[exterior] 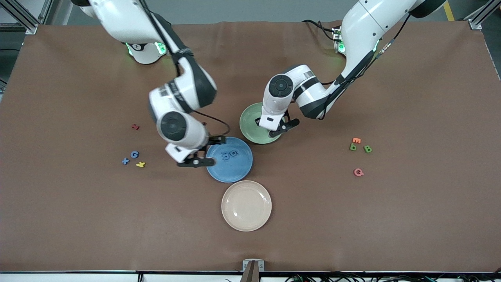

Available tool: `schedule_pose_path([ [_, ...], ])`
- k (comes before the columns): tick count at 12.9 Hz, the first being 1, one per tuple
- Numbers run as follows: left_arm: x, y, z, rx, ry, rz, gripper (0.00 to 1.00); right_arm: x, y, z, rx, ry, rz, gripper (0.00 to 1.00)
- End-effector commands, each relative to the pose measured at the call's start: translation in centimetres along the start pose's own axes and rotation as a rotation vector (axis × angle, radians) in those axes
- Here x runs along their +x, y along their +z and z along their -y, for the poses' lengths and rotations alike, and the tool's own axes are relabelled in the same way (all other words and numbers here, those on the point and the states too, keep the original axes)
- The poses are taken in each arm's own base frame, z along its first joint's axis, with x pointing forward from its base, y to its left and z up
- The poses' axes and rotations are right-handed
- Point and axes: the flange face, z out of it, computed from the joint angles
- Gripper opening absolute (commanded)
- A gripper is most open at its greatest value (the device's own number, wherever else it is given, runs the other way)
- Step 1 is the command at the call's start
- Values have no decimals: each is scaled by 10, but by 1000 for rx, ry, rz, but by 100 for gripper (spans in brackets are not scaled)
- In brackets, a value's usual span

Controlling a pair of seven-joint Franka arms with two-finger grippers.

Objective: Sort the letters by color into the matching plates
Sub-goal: 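Drop the blue g on the blue plate, green N on the green plate, then grasp the blue plus with the right gripper, green q with the left gripper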

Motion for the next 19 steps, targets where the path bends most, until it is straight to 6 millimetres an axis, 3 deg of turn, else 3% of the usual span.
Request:
schedule_pose_path([
  [1, -6, 0, -7, -26, -56, 9, 100, 4, -6, -73, -68, -63, 17, 100],
  [4, 9, -16, -5, -42, -64, -18, 100, 27, -11, -159, -106, -43, 8, 100],
  [6, 45, -43, 6, -66, -95, -59, 100, 36, -11, -212, -141, 11, -14, 100],
  [9, 113, -73, 40, -48, -55, -136, 100, 39, 1, -292, -112, -8, -11, 100],
  [13, 175, -97, 96, 72, 117, -161, 91, 13, 57, -325, -96, 5, -85, 100],
  [15, 184, -97, 109, 99, 292, -153, 78, 9, 70, -335, -89, 22, -91, 100],
  [17, 194, -96, 122, 115, 404, -140, 76, 13, 73, -348, -82, 45, -121, 99],
  [19, 210, -98, 144, 137, 508, -133, 74, 16, 93, -354, -79, 53, -106, 95],
])
